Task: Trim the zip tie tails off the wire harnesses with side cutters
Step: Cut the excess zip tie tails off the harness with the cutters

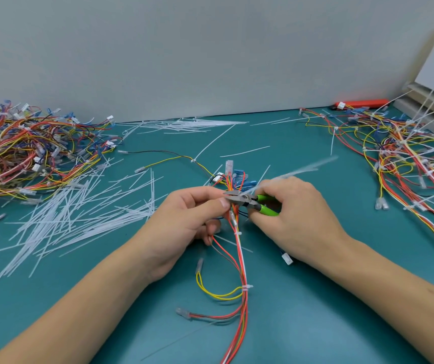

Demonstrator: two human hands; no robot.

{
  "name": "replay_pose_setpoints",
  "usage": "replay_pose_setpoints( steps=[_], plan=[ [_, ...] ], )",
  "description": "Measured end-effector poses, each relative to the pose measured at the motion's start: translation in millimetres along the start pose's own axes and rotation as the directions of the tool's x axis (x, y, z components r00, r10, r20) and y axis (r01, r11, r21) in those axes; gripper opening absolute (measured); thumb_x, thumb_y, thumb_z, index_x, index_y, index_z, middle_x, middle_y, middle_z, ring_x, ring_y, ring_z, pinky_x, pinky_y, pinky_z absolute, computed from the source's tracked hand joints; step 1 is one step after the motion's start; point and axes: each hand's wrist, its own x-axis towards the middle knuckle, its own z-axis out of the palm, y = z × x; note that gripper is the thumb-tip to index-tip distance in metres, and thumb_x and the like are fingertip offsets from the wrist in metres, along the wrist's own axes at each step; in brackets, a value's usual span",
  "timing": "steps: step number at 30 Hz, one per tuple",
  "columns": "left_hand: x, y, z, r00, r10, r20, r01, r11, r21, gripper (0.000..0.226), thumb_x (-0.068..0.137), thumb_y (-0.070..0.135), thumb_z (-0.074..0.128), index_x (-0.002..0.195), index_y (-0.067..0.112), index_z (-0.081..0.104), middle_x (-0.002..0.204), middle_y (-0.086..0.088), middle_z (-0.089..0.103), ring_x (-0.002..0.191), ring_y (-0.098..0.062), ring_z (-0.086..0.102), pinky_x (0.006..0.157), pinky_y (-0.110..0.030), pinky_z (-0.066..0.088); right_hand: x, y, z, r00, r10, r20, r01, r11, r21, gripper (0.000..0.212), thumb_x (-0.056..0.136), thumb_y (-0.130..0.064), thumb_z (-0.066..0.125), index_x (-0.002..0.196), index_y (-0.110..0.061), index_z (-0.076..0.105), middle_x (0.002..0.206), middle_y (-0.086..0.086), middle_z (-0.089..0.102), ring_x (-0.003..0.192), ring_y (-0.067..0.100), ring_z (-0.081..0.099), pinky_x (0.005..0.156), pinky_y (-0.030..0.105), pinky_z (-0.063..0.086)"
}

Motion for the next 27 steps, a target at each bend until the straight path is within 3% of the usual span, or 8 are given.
replay_pose_setpoints(
  steps=[3, 6, 9, 11, 14, 17, 27],
  plan=[
    [0.1, -0.1, -0.6, 1.0, 0.005, 0.008, -0.005, 1.0, 0.009, 0.012, 0.095, 0.013, 0.066, 0.1, 0.007, 0.075, 0.081, -0.002, 0.068, 0.055, -0.012, 0.049, 0.049, -0.019, 0.044, 1.8, 3.0, 1.6, 1.0, 0.022, 0.006, -0.022, 1.0, 0.012, 0.03, 0.076, -0.043, 0.058, 0.066, -0.018, 0.045, 0.057, 0.001, 0.044, 0.058, 0.02, 0.039, 0.051, 0.035, 0.035],
    [-0.4, -0.7, -0.2, 1.0, 0.003, -0.002, -0.003, 1.0, 0.014, 0.016, 0.096, 0.011, 0.065, 0.105, -0.001, 0.071, 0.081, -0.003, 0.067, 0.055, -0.012, 0.048, 0.049, -0.02, 0.044, 1.5, 4.4, 4.2, 0.999, 0.024, 0.033, -0.024, 1.0, -0.012, 0.03, 0.076, -0.042, 0.055, 0.067, -0.016, 0.042, 0.056, 0.003, 0.042, 0.056, 0.022, 0.039, 0.048, 0.035, 0.035],
    [-0.6, 0.2, 1.1, 1.0, 0.0, -0.005, 0.0, 1.0, 0.02, 0.013, 0.096, 0.012, 0.065, 0.102, 0.005, 0.074, 0.083, -0.005, 0.066, 0.055, -0.011, 0.048, 0.05, -0.02, 0.044, -0.1, 4.9, 4.9, 0.999, 0.023, 0.022, -0.022, 0.999, -0.029, 0.03, 0.077, -0.037, 0.06, 0.066, -0.016, 0.042, 0.056, 0.002, 0.043, 0.056, 0.021, 0.039, 0.049, 0.035, 0.035],
    [-1.1, 1.1, 1.1, 1.0, -0.006, -0.002, 0.006, 1.0, 0.02, 0.012, 0.097, 0.012, 0.065, 0.1, 0.01, 0.076, 0.083, -0.006, 0.066, 0.056, -0.012, 0.047, 0.05, -0.02, 0.044, -1.1, 4.0, 4.0, 1.0, 0.012, 0.006, -0.012, 1.0, -0.023, 0.024, 0.077, -0.038, 0.059, 0.068, -0.018, 0.05, 0.06, -0.001, 0.049, 0.062, 0.019, 0.046, 0.054, 0.037, 0.044],
    [-1.5, 1.4, 1.2, 1.0, -0.007, 0.01, 0.007, 1.0, 0.02, 0.016, 0.098, 0.012, 0.063, 0.092, 0.017, 0.077, 0.083, -0.005, 0.069, 0.057, -0.012, 0.047, 0.051, -0.021, 0.044, -1.4, -0.5, 1.0, 0.999, -0.038, -0.007, 0.038, 0.999, 0.027, 0.011, 0.076, -0.036, 0.058, 0.079, -0.028, 0.066, 0.075, -0.01, 0.062, 0.082, 0.018, 0.054, 0.077, 0.04, 0.05],
    [-0.8, 1.3, 1.2, 1.0, -0.009, 0.006, 0.009, 1.0, 0.02, 0.016, 0.098, 0.013, 0.064, 0.091, 0.019, 0.078, 0.08, -0.003, 0.069, 0.057, -0.012, 0.047, 0.05, -0.02, 0.043, -1.2, -2.7, -1.4, 0.999, -0.05, 0.001, 0.05, 0.999, 0.004, 0.023, 0.075, -0.038, 0.058, 0.094, -0.038, 0.07, 0.086, -0.016, 0.065, 0.092, 0.017, 0.051, 0.089, 0.043, 0.048],
    [0.7, 0.3, -0.1, 1.0, -0.012, 0.012, 0.012, 1.0, -0.012, 0.012, 0.095, 0.015, 0.066, 0.092, 0.017, 0.078, 0.079, -0.002, 0.069, 0.053, -0.01, 0.048, 0.049, -0.019, 0.043, -0.7, -4.0, -1.8, 1.0, -0.022, -0.015, 0.022, 0.999, 0.023, 0.027, 0.075, -0.039, 0.058, 0.097, -0.036, 0.073, 0.089, -0.016, 0.067, 0.094, 0.017, 0.052, 0.091, 0.046, 0.048]
  ],
)
